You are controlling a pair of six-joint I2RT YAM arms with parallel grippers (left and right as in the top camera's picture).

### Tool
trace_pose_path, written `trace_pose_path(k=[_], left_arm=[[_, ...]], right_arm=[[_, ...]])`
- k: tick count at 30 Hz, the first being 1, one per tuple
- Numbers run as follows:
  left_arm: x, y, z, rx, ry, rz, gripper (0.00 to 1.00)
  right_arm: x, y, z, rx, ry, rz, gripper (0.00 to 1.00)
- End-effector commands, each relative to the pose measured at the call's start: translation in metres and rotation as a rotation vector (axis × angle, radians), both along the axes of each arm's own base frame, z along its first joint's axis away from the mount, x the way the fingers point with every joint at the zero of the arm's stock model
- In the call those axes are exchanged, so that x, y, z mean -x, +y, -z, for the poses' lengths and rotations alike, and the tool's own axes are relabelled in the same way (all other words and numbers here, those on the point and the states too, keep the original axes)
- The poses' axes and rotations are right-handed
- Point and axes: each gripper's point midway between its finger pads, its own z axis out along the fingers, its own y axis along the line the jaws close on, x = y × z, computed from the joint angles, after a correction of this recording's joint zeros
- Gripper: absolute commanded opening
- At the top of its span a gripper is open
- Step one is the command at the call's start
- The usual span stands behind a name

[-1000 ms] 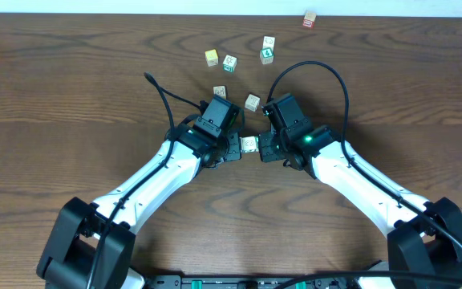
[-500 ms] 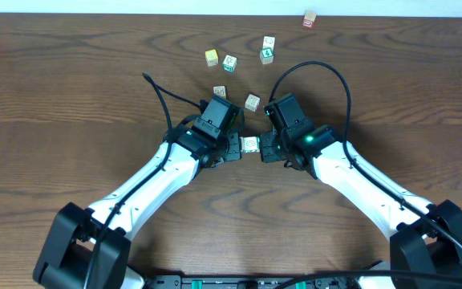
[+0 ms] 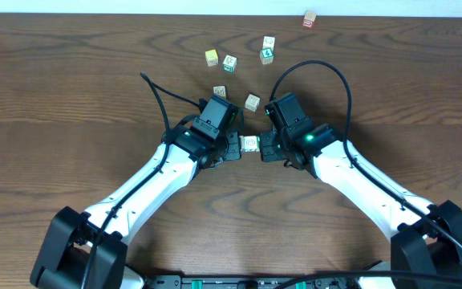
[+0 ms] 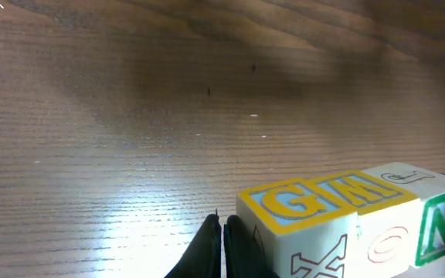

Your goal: Lift 3 blocks

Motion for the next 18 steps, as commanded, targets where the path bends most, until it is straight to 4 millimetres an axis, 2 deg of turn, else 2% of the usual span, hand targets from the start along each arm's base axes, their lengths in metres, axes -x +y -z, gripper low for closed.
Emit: trace_pose_path(k=[1, 8, 18], left_arm=[[0.02, -0.06, -0.043, 0.217, -0.027, 0.181, 0.07], [0.02, -0.06, -0.043, 0.218, -0.027, 0.181, 0.07], [0.02, -0.06, -0.044, 0.219, -0.029, 0.182, 0.07]], right_arm=[[0.036, 0.072, -0.041, -0.288, 0.068, -0.225, 0.01], [0.038, 0.07, -0.067, -0.324, 0.013, -0.228, 0.01], [0.039, 0.068, -0.066, -0.315, 0.023, -0.218, 0.01]])
